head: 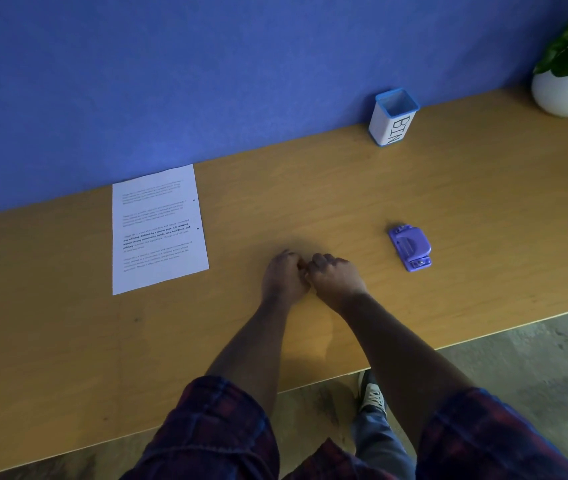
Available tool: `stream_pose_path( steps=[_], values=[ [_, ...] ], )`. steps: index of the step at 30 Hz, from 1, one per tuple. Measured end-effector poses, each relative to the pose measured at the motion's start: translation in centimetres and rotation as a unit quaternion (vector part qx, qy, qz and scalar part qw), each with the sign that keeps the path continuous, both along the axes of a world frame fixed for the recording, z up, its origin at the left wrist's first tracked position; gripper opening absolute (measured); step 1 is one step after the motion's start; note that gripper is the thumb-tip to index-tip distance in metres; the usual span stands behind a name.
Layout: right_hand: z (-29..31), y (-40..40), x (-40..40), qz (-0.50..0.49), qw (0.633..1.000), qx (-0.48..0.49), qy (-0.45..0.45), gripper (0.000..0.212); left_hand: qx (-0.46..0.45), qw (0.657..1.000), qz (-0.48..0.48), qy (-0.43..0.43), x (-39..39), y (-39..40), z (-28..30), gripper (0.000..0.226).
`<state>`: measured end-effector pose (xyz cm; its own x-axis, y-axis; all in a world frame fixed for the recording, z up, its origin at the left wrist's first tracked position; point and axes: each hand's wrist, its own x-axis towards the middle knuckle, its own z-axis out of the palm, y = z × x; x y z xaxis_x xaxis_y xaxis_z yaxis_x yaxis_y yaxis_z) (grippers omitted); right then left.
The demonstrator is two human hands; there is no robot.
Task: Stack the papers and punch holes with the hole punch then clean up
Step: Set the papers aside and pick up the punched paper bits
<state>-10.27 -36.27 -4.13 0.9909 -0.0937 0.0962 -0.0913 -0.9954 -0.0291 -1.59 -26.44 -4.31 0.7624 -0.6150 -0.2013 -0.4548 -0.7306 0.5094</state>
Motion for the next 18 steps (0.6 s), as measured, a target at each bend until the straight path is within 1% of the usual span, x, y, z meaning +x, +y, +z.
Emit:
stream_pose_path(
  steps=[2,3,6,8,10,13,15,18],
  values=[
    [0.0,0.4,0.2,0.023,0.997,-0.071,0.011,0.013,0.017,1.0,-0.02,0.002,0.4,-0.1,0.2,0.006],
    [0.0,0.5,0.4,0.023,0.996,-0.086,0.018,0.014,0.025,0.999,-0.028,0.004,0.6,-0.1,0.2,0.007],
    [0.2,0.9,0.9,-0.016,0.995,-0.076,0.066,0.029,0.04,0.998,-0.044,0.018,1.1,-0.3,0.1,0.008],
    [-0.1,0.6,1.4,-0.053,0.992,0.001,0.118,0.029,0.033,0.998,-0.04,0.032,1.4,-0.3,0.0,0.015],
    [-0.6,0.0,1.2,-0.096,0.982,0.085,0.136,0.033,0.018,0.998,-0.026,0.046,1.6,-0.4,-0.1,0.019],
    [-1.1,-0.5,0.1,-0.132,0.974,0.147,0.113,0.039,-0.031,0.997,-0.002,0.068,1.8,-0.3,-0.5,0.021],
    [-1.1,-0.8,-0.1,-0.149,0.968,0.179,0.093,0.035,-0.052,0.995,0.013,0.08,1.9,-0.2,-0.5,0.016],
    [-0.9,-0.9,0.2,-0.178,0.955,0.222,0.088,0.027,-0.063,0.992,0.024,0.108,2.3,0.0,-0.8,0.009]
  ],
)
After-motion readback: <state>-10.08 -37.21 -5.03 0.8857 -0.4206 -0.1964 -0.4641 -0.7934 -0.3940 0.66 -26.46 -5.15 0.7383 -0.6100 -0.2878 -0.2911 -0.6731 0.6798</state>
